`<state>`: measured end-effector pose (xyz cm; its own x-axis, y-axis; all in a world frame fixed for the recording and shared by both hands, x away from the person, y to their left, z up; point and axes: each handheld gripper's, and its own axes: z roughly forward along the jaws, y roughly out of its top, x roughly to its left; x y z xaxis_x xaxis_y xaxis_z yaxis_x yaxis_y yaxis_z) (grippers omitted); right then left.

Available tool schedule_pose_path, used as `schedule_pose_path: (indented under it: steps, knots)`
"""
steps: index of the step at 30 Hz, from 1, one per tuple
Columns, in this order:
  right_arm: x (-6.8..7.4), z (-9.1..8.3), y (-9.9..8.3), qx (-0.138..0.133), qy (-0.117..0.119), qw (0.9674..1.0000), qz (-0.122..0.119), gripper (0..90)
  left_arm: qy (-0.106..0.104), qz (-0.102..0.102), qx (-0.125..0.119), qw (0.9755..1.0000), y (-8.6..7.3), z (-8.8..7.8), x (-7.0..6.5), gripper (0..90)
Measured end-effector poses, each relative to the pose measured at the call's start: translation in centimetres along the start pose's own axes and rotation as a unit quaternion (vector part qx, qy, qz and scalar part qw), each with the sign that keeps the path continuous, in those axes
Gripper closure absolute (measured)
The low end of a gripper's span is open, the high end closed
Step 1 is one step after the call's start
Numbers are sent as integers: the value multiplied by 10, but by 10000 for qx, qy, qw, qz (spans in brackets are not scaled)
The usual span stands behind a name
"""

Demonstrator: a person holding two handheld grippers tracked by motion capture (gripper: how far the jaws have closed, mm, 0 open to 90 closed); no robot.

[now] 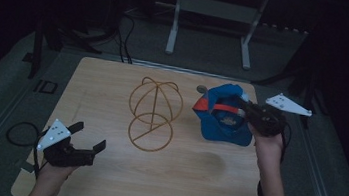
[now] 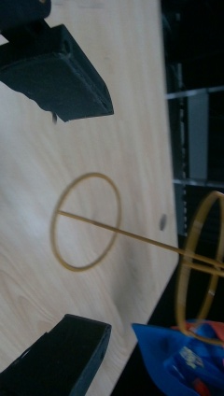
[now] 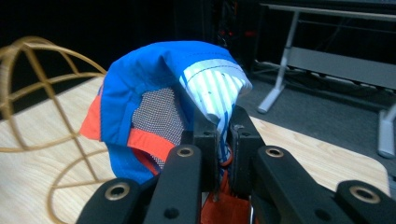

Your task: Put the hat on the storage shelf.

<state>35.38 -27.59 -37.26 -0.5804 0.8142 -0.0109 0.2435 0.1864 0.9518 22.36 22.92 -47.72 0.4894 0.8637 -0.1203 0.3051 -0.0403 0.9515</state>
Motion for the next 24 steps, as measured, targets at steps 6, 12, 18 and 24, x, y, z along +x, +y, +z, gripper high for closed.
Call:
schedule_pose_path:
  steps: [6,12,18,24]
  knots:
    - [13,-11,8,-192,51,9998,-81,843,-130,338,-65,9993,32,8,-13,6]
    - [20,-21,13,-340,165,9992,-118,843,-356,425,-111,9984,55,20,-23,6]
    - [29,-30,16,-441,300,9985,-129,843,-708,558,-162,9958,80,32,-39,6]
    - [42,-34,17,-490,399,9976,-278,843,-1065,747,-172,9914,103,46,-63,6]
